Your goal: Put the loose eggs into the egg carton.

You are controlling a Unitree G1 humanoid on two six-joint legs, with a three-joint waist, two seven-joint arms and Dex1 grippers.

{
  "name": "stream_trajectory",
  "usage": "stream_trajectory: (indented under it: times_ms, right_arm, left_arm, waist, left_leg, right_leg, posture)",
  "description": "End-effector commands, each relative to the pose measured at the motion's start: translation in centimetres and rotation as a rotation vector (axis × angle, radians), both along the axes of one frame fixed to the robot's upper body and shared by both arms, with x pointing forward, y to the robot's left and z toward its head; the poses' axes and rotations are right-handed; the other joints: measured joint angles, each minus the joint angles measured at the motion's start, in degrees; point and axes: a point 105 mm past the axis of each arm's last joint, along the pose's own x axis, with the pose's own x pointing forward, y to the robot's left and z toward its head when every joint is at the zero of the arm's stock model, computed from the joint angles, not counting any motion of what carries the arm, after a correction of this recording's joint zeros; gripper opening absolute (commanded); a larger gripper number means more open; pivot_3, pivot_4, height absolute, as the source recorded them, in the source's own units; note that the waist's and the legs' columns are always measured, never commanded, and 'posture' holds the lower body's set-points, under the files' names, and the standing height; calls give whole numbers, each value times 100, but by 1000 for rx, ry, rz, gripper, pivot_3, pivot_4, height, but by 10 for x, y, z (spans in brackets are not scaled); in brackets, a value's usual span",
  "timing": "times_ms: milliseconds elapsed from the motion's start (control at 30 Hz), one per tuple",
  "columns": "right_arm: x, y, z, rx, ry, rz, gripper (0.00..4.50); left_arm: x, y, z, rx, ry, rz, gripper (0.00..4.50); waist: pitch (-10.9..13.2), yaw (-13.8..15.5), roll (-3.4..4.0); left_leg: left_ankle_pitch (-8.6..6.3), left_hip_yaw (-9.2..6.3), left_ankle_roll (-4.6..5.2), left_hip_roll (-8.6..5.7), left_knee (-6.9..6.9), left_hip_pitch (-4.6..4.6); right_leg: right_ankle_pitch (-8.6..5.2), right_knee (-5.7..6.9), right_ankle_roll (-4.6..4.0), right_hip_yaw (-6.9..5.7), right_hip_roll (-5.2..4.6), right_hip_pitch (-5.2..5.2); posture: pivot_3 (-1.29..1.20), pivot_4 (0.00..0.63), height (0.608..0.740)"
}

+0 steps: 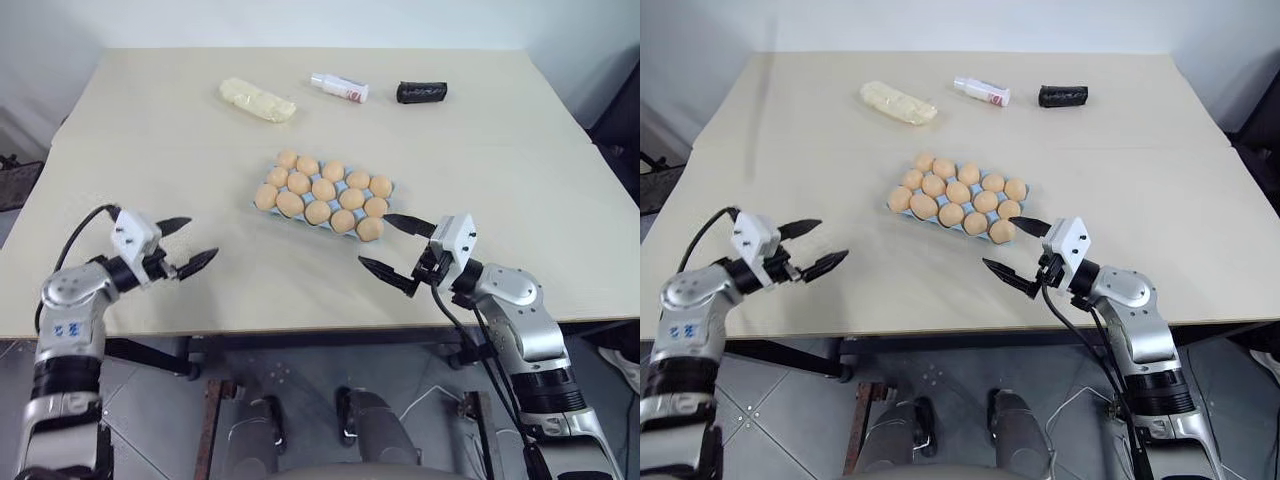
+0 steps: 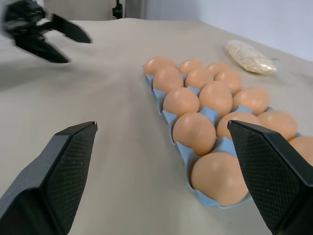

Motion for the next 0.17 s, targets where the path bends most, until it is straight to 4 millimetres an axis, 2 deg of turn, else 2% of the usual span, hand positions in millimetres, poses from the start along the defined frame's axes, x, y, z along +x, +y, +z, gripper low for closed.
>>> stream_trajectory:
  times_ms: [33,167]
  right_arm:
    - [2,-4,10,3,-44,2,4500]
    - [5,-5,9,4,-38,3,4500]
  left_arm:
    - [-8,0,20,21,-82,14,4221]
    - [-14,-3,20,-25,-90,52,4221]
  waist:
    - [0,3,0]
    - [0,-14,0]
  left_leg:
    - [0,0,0,0,0,0]
    - [0,1,1,0,-3,0]
  right_leg:
    - [-5,-4,-9,1,-2,1]
    - [-7,-10,-15,13,-4,5]
  posture:
    - [0,150,740]
    - [0,150,740]
